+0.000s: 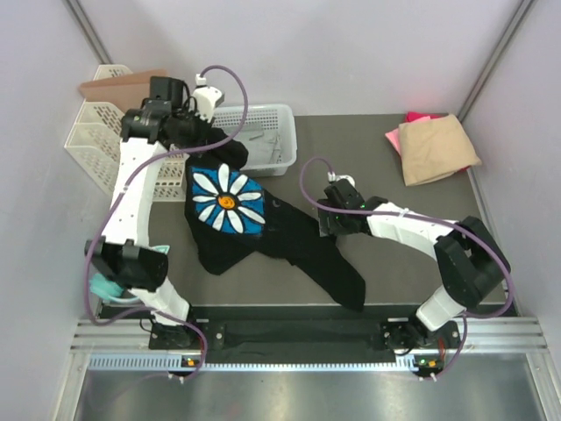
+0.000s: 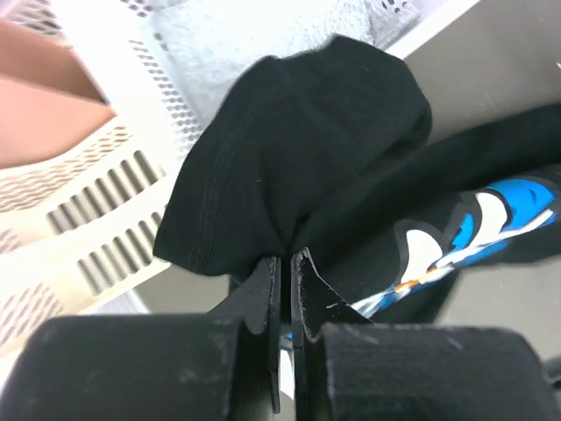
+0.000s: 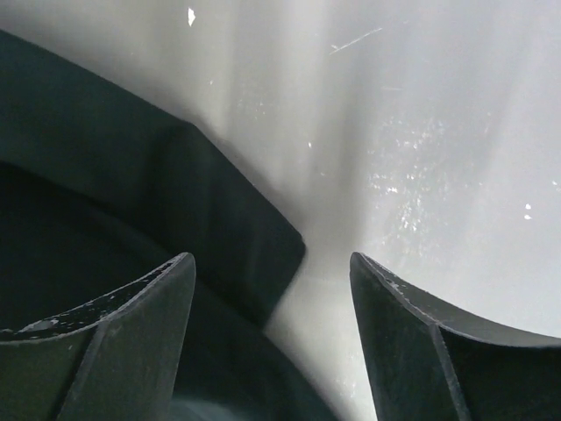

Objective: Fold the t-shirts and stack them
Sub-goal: Flatten out the tshirt

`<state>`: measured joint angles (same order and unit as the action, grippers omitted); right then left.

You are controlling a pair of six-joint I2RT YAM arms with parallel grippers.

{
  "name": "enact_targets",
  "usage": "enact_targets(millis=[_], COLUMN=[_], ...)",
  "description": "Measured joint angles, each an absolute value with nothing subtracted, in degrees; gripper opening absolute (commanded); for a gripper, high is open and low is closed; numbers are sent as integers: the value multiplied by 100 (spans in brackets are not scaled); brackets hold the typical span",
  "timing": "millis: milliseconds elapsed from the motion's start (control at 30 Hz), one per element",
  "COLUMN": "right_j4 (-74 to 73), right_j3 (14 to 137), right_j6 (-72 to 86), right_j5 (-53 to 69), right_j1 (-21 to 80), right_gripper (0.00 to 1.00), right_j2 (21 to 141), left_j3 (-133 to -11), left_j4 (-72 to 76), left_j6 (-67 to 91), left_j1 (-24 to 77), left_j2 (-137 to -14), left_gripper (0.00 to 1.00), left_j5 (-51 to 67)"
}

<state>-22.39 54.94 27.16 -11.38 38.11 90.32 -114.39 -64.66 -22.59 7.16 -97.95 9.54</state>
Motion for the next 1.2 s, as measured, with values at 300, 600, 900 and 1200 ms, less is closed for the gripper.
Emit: enact_targets(millis=[300,600,900,1200], right_j4=[-1511,-344,-97,-1017], right_j3=[5474,5063,4989,5682], right_j6=[2604,2934,3083,2753], right_j5=[-185,1839,2246,1645], right_j1=[3439,3395,3393,3181], right_gripper=[82,81,0,0], right_j2=[9354,9561,9732,9741], left_j3=[-10466,-9907,-9640,-9371], left_j4=[-6805,-6829,-6818,-6521], left_j6=[-2545,-2569,-2565,-2532], left_j1=[709,701,701,701], left_j2=[-8440,-8204,-7948,-7955], left_gripper=[0,0,0,0], left_j5=[825,786,784,480])
